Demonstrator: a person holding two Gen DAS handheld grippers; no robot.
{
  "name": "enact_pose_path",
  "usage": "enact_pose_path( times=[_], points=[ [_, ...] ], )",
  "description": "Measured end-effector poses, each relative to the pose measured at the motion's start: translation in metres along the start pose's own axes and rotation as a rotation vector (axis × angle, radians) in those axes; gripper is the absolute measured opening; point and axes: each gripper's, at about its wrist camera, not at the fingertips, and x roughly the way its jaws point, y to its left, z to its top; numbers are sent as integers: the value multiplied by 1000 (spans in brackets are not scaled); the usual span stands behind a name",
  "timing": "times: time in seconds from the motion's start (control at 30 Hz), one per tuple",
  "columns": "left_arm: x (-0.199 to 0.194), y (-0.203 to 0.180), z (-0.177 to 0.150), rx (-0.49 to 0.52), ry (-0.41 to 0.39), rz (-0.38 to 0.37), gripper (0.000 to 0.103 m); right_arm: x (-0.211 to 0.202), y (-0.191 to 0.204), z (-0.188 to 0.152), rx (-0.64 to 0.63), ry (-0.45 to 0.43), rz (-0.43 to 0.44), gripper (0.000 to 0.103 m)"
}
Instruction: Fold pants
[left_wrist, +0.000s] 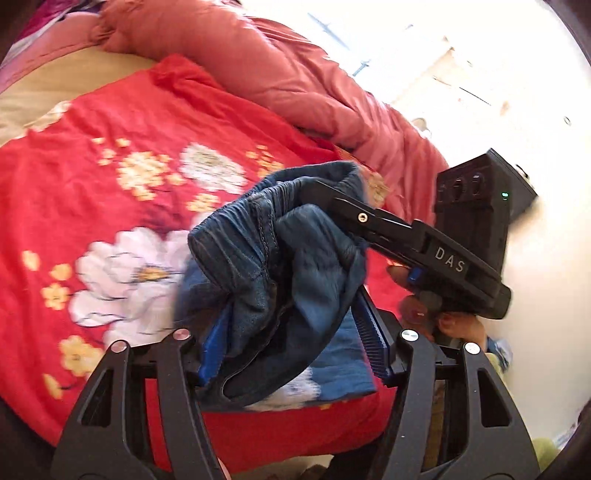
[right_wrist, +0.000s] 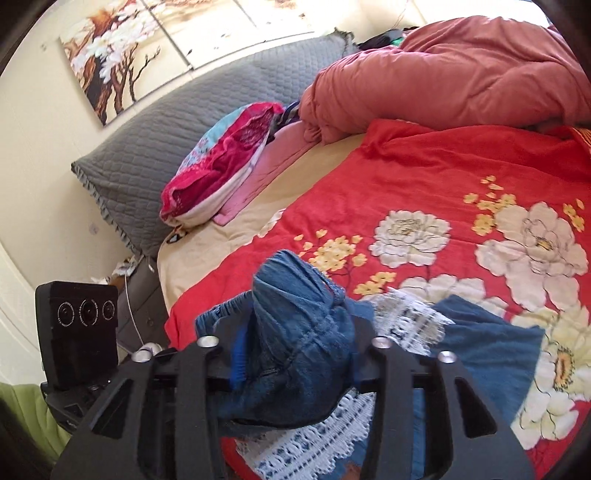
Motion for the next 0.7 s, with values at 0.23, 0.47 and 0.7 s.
enact_pose_path(
  times=[0.23,0.47,0.7],
  points=[
    [-1,-11,-8,85,35,-162,54,-55,-46,-32,126,-126,-69,85],
    [16,16,-4,106,32,163,54,-54,-33,-58,81,-103,-215,87],
    [33,6,-43,218,108,242,57,-28,-25,-90,-65,94,-466,90]
  ],
)
